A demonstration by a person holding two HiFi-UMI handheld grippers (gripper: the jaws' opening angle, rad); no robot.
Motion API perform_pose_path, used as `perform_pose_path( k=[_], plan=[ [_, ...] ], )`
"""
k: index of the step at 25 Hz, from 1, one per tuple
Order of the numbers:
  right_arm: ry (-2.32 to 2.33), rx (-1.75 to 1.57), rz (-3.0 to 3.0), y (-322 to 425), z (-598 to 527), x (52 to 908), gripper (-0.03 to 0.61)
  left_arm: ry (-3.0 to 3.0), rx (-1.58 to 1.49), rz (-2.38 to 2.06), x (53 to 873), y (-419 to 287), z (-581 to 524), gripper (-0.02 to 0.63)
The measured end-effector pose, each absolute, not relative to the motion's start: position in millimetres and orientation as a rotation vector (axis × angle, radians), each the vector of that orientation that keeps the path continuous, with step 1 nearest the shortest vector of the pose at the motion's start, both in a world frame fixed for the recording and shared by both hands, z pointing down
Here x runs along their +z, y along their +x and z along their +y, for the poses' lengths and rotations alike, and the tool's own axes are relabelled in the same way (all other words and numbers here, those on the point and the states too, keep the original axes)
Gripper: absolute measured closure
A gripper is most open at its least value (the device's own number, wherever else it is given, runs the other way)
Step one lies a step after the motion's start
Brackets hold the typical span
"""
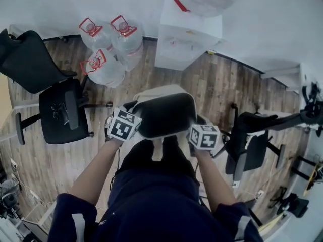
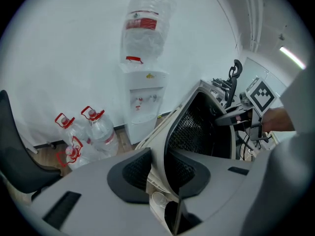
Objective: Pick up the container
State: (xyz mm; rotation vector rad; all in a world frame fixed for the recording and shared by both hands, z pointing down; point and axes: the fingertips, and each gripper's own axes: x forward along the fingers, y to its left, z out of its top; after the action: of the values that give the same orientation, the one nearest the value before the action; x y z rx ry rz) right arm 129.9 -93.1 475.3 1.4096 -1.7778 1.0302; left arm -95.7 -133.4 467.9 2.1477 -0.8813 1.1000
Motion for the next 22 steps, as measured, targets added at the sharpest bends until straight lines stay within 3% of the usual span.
perform_pose_path(
  k=[12, 22],
  plan=[
    [1.447, 0.979, -1.866, 109.0, -97.4, 419.9, 0.508, 2.205, 1.005, -0.988, 403.2, -117.8, -136.2, 0.508],
    [1.448, 0.971, -1.874, 108.1, -92.3, 410.2, 0.508, 2.207, 0.967, -0.987, 395.6, -117.6, -127.7, 0.506]
  ],
)
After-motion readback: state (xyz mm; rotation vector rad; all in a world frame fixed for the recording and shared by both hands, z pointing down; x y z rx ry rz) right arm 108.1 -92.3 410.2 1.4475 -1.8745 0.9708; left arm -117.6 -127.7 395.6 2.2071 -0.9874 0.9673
